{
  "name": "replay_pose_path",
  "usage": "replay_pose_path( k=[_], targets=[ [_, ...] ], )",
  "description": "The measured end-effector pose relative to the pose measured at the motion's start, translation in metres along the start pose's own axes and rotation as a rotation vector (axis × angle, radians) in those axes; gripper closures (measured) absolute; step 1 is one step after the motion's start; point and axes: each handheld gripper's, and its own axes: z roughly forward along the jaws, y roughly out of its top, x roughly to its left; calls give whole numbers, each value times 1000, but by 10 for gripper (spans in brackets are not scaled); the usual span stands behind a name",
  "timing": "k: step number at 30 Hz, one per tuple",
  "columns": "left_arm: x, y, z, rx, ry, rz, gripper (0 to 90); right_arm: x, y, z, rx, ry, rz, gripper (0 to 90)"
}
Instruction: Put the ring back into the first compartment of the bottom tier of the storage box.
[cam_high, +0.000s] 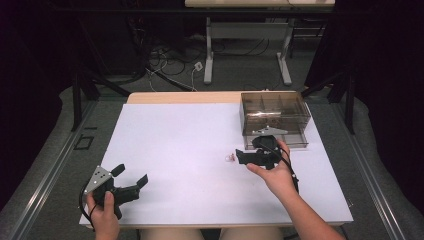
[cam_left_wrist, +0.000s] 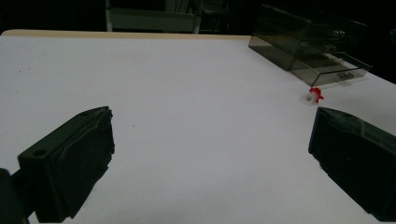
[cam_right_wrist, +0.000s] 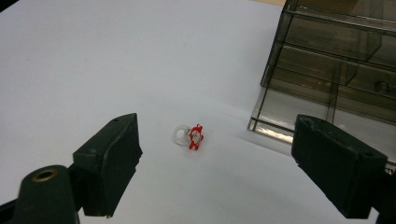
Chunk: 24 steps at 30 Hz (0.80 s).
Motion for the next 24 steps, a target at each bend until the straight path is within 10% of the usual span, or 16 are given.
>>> replay_pose_path(
  k=[24],
  targets=[
    [1,0,0,8,-2,-6,3,17,5,32,56,-3,-26,207]
  ],
)
